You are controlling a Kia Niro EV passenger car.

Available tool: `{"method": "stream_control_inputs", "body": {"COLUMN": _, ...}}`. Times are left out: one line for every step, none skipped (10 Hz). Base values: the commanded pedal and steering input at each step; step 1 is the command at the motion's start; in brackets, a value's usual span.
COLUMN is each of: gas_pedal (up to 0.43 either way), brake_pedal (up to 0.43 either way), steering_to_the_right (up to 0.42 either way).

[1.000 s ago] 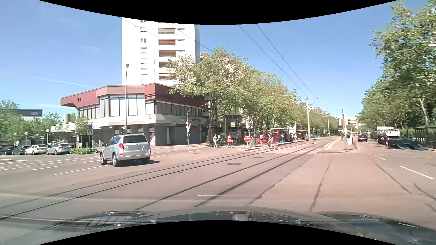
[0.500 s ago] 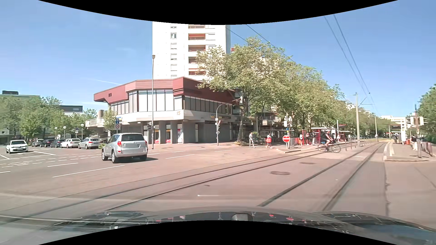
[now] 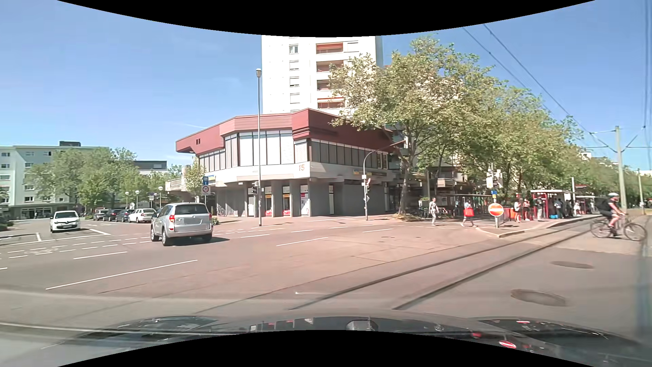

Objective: Follow the waypoints while adhering to traffic rules and regulations

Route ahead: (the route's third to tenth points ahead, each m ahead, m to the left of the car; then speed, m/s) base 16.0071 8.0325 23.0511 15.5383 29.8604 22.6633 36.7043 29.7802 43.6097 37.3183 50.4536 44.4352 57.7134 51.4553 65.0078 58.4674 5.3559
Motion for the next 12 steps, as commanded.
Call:
{"method": "stream_control_inputs", "body": {"gas_pedal": 0.047, "brake_pedal": 0.0, "steering_to_the_right": -0.203}}
{"method": "stream_control_inputs", "body": {"gas_pedal": 0.047, "brake_pedal": 0.0, "steering_to_the_right": -0.203}}
{"method": "stream_control_inputs", "body": {"gas_pedal": 0.047, "brake_pedal": 0.0, "steering_to_the_right": -0.203}}
{"method": "stream_control_inputs", "body": {"gas_pedal": 0.047, "brake_pedal": 0.0, "steering_to_the_right": -0.201}}
{"method": "stream_control_inputs", "body": {"gas_pedal": 0.047, "brake_pedal": 0.0, "steering_to_the_right": -0.2}}
{"method": "stream_control_inputs", "body": {"gas_pedal": 0.047, "brake_pedal": 0.0, "steering_to_the_right": -0.197}}
{"method": "stream_control_inputs", "body": {"gas_pedal": 0.047, "brake_pedal": 0.0, "steering_to_the_right": -0.196}}
{"method": "stream_control_inputs", "body": {"gas_pedal": 0.047, "brake_pedal": 0.0, "steering_to_the_right": -0.196}}
{"method": "stream_control_inputs", "body": {"gas_pedal": 0.047, "brake_pedal": 0.0, "steering_to_the_right": -0.195}}
{"method": "stream_control_inputs", "body": {"gas_pedal": 0.047, "brake_pedal": 0.0, "steering_to_the_right": -0.192}}
{"method": "stream_control_inputs", "body": {"gas_pedal": 0.047, "brake_pedal": 0.0, "steering_to_the_right": -0.191}}
{"method": "stream_control_inputs", "body": {"gas_pedal": 0.047, "brake_pedal": 0.0, "steering_to_the_right": -0.191}}
